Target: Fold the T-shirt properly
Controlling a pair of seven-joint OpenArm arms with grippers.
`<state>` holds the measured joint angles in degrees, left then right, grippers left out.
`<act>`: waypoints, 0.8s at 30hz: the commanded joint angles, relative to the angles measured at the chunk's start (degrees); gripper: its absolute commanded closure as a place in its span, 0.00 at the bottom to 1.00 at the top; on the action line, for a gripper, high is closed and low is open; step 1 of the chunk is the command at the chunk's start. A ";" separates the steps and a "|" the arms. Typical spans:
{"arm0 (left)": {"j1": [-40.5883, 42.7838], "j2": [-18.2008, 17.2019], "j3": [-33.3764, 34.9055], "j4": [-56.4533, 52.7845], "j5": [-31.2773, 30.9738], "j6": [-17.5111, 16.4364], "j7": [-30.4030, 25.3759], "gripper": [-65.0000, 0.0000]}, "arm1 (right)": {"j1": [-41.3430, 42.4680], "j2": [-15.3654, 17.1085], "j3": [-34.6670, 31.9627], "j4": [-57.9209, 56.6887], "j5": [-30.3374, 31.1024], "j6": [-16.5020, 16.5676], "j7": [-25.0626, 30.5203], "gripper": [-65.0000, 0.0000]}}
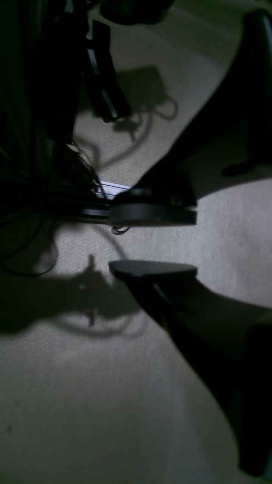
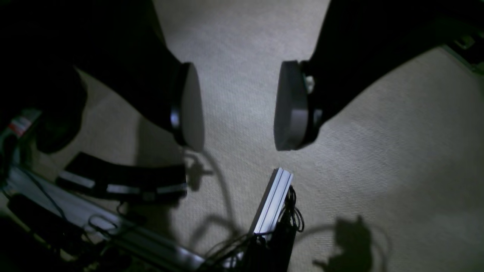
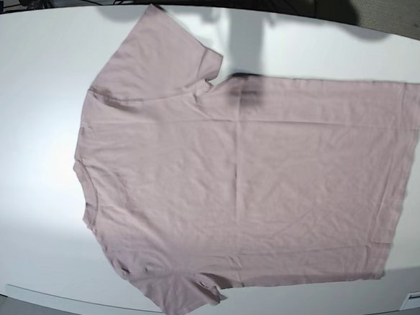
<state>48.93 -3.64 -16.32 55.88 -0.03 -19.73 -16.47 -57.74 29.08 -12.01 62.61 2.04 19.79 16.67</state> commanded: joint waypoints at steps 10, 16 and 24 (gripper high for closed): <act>10.62 -0.55 -0.07 17.09 -0.50 -0.28 -1.38 0.81 | -6.38 1.70 0.74 7.82 0.07 0.57 3.13 0.53; 14.93 -0.55 -0.07 24.39 -0.72 -0.48 -1.36 0.81 | -8.68 2.36 2.95 14.84 -0.13 0.70 3.15 0.53; 16.04 -1.31 -0.09 27.08 -0.63 -1.55 -1.33 0.81 | -8.98 2.36 4.94 19.71 -0.11 0.83 3.15 0.53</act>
<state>63.48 -4.89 -16.14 82.46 -0.16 -21.17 -16.75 -65.39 31.11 -7.11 81.76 1.69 20.18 19.00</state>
